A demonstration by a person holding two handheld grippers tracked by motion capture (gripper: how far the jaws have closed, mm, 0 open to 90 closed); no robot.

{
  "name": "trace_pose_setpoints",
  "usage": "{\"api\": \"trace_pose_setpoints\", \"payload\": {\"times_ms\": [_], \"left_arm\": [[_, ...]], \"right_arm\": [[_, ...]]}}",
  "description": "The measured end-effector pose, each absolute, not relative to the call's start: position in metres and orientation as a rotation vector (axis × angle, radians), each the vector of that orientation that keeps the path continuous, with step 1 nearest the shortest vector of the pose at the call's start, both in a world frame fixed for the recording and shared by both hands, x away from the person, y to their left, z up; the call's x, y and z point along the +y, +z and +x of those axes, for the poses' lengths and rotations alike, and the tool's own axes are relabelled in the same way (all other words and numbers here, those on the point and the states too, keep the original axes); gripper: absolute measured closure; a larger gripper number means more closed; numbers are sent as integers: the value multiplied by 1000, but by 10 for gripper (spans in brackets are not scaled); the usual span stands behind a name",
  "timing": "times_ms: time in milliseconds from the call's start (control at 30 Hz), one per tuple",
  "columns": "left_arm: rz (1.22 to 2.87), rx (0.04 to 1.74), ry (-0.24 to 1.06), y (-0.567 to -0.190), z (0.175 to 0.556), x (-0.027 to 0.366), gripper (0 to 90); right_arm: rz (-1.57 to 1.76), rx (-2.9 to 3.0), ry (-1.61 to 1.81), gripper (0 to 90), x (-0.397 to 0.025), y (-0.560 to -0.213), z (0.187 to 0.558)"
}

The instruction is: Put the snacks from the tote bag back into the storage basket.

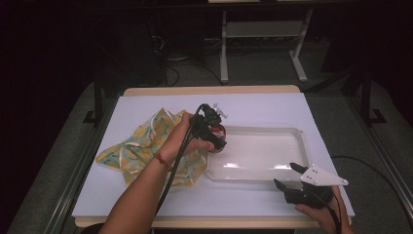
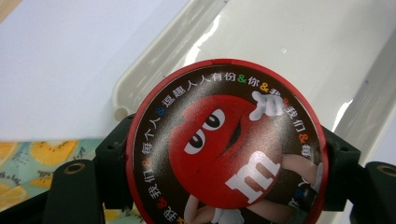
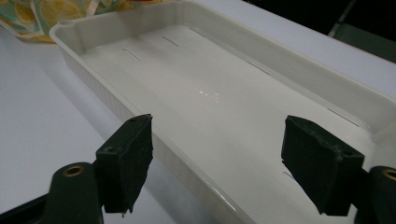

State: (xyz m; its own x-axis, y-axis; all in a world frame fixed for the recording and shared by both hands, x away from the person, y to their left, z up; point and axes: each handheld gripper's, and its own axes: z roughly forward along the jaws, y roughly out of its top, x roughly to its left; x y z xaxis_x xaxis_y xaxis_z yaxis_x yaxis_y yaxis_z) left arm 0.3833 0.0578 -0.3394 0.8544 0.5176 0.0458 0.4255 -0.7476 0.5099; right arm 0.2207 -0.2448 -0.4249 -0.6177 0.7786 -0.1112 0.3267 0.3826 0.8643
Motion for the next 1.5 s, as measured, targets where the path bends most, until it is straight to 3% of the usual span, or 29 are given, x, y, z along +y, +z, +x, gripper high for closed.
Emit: {"api": "trace_pose_setpoints", "payload": {"times_ms": [1500], "left_arm": [[2555, 666, 188, -373, 393, 9, 252]], "right_arm": [[947, 2156, 1158, 243, -243, -428, 223]]}}
